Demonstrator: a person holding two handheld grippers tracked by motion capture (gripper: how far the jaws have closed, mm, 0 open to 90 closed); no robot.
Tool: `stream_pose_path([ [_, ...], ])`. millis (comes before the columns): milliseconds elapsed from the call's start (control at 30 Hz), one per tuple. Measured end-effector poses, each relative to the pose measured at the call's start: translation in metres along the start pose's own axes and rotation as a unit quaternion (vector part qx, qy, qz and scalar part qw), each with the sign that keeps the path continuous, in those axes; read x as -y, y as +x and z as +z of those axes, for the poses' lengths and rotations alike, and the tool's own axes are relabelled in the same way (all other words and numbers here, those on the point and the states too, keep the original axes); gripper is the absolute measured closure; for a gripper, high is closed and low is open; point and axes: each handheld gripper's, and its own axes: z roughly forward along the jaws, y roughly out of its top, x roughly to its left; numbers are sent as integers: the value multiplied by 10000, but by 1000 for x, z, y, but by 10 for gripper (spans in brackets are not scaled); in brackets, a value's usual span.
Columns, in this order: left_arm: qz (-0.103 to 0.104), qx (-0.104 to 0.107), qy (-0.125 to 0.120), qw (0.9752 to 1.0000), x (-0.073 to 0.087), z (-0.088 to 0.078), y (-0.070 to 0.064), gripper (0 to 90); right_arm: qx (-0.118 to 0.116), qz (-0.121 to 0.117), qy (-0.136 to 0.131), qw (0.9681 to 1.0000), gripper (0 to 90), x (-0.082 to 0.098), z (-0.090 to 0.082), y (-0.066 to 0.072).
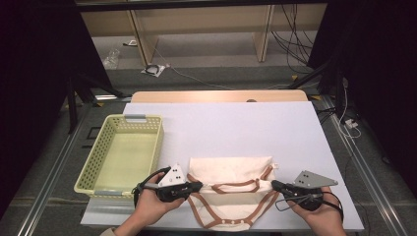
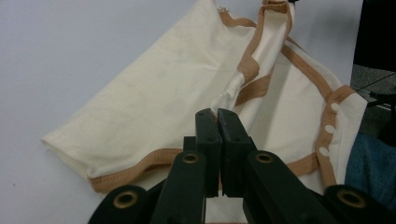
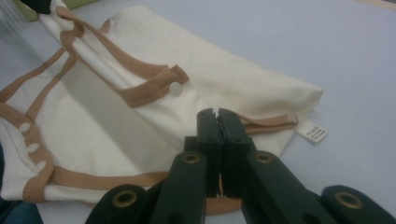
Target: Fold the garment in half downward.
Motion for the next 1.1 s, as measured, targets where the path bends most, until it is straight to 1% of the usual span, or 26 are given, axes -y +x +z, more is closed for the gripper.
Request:
stream_pose_path([
  [33, 3, 4, 8, 10000, 0, 0, 0, 877, 17, -11, 59, 10000, 891, 0, -1, 0],
  [267, 31, 39, 56, 10000, 2, 0, -2, 877, -24, -35, 23, 10000, 892, 1, -1, 1],
  [733, 40, 71, 68, 9999, 2, 0, -4, 877, -78, -51, 69, 9999, 891, 3, -2, 2],
  [1100, 66, 128, 128, 9998, 2, 0, -5, 877, -105, -54, 88, 9999, 892, 5, -3, 3],
])
